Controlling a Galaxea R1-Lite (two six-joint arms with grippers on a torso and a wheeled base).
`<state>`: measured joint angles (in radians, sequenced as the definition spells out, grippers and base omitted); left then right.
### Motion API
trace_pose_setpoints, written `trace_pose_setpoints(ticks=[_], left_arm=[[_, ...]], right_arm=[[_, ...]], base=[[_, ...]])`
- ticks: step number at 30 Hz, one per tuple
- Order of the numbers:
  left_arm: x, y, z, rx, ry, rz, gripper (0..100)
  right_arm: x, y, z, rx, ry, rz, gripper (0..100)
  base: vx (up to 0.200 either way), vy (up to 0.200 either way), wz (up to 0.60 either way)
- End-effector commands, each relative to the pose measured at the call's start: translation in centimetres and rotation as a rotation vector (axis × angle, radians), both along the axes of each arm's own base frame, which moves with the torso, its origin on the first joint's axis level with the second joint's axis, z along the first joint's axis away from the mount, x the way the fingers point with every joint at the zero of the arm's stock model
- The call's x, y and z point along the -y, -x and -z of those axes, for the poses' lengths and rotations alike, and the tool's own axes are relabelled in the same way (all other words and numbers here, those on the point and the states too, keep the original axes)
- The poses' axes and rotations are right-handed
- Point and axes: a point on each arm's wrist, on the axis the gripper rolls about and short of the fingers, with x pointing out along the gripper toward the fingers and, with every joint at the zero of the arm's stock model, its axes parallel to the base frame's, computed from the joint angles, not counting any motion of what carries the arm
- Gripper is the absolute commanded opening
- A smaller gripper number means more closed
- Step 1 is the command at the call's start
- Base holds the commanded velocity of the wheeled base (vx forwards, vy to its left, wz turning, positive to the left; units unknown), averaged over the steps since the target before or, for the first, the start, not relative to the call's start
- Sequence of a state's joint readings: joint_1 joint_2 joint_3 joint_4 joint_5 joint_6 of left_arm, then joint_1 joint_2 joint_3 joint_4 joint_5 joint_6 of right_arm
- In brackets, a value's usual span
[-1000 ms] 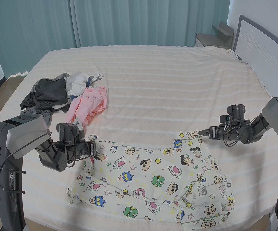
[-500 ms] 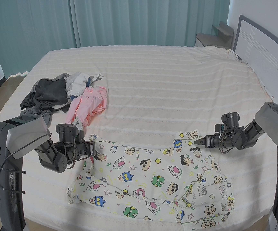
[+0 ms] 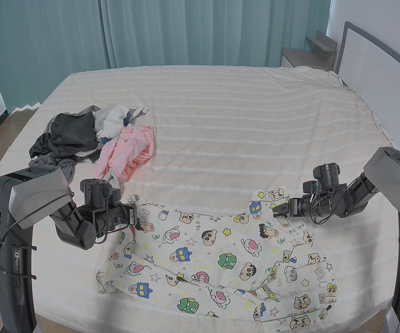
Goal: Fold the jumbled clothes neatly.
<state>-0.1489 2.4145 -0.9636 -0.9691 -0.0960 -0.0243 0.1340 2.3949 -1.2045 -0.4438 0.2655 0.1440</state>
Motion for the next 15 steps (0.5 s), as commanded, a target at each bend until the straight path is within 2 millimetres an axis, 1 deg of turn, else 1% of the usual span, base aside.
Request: trace_pose_setpoints(ticks=[1, 3, 6, 9, 13, 15], left_arm=[[0.0, 0.0, 0.1, -0.001, -0.006, -0.012, 0], [0.0, 0.0, 0.1, 0.000, -0.007, -0.015, 0], [0.0, 0.0, 0.1, 0.000, -0.008, -0.016, 0], [0.0, 0.0, 0.1, 0.000, -0.009, -0.015, 0], [0.0, 0.0, 0.1, 0.000, -0.008, -0.016, 0], [0.0, 0.0, 0.1, 0.000, -0.008, -0.016, 0]], right_arm=[[-0.3, 0.7, -1.3, 0.014, -0.004, -0.012, 100], [-0.5, 1.4, -1.4, 0.001, -0.003, -0.022, 100], [-0.4, 2.0, -1.0, -0.022, 0.001, -0.020, 100], [-0.4, 2.2, -0.4, -0.043, 0.003, -0.023, 100], [-0.7, 2.3, -0.3, -0.045, 0.003, -0.029, 100], [-1.1, 2.3, -0.7, -0.032, 0.002, -0.038, 100]], base=[[0.000, 0.000, 0.00], [0.000, 0.000, 0.00], [0.000, 0.000, 0.00], [0.000, 0.000, 0.00], [0.000, 0.000, 0.00], [0.000, 0.000, 0.00]])
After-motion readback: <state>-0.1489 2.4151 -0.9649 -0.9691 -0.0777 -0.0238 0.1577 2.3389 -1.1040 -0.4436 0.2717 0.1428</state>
